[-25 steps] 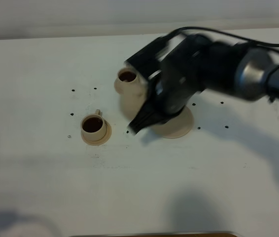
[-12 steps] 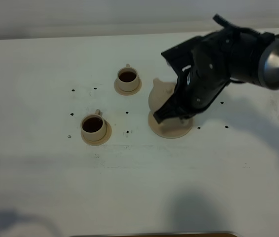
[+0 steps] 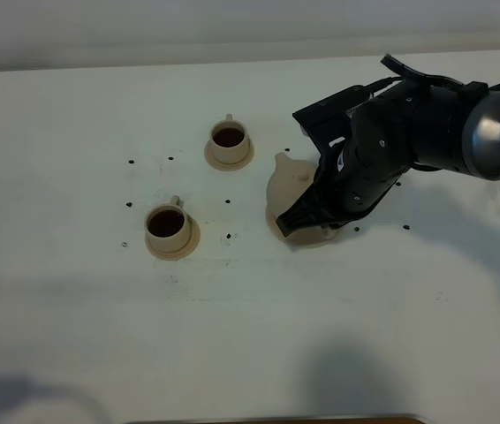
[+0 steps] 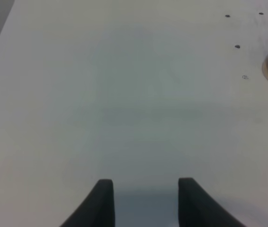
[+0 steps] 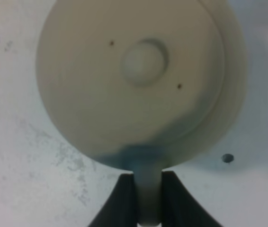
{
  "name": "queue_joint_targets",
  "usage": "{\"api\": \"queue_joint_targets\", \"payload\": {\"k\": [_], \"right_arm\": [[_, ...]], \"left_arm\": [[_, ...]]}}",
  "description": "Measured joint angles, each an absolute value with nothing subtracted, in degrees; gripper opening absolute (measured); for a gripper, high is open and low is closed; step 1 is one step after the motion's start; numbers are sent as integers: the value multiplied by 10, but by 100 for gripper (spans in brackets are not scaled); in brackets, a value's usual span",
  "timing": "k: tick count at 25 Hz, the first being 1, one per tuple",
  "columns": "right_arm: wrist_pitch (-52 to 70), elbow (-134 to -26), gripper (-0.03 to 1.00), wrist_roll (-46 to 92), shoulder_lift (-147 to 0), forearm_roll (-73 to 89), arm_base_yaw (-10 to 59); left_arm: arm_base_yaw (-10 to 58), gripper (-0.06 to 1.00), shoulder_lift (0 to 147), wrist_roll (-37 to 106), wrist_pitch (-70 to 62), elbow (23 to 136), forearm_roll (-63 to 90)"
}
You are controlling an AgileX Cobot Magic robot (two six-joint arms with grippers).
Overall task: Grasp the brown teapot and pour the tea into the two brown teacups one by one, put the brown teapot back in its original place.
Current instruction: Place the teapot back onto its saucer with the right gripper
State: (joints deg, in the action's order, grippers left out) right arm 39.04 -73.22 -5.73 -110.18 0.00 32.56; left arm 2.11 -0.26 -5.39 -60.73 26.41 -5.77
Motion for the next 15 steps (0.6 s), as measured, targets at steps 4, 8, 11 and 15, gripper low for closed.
{"api": "queue_joint_targets", "payload": {"k": [4, 8, 11, 15], "right_arm": [[387, -728, 12, -57, -1116, 0, 326], [388, -728, 12, -57, -1126, 0, 326], [388, -728, 12, -57, -1126, 0, 326], [389, -728, 12, -57, -1126, 0, 326]], "left_arm": [[21, 31, -3, -54, -607, 264, -58], [21, 31, -3, -54, -607, 264, -58], [21, 31, -3, -53, -607, 264, -57], [21, 31, -3, -53, -607, 264, -57]]}}
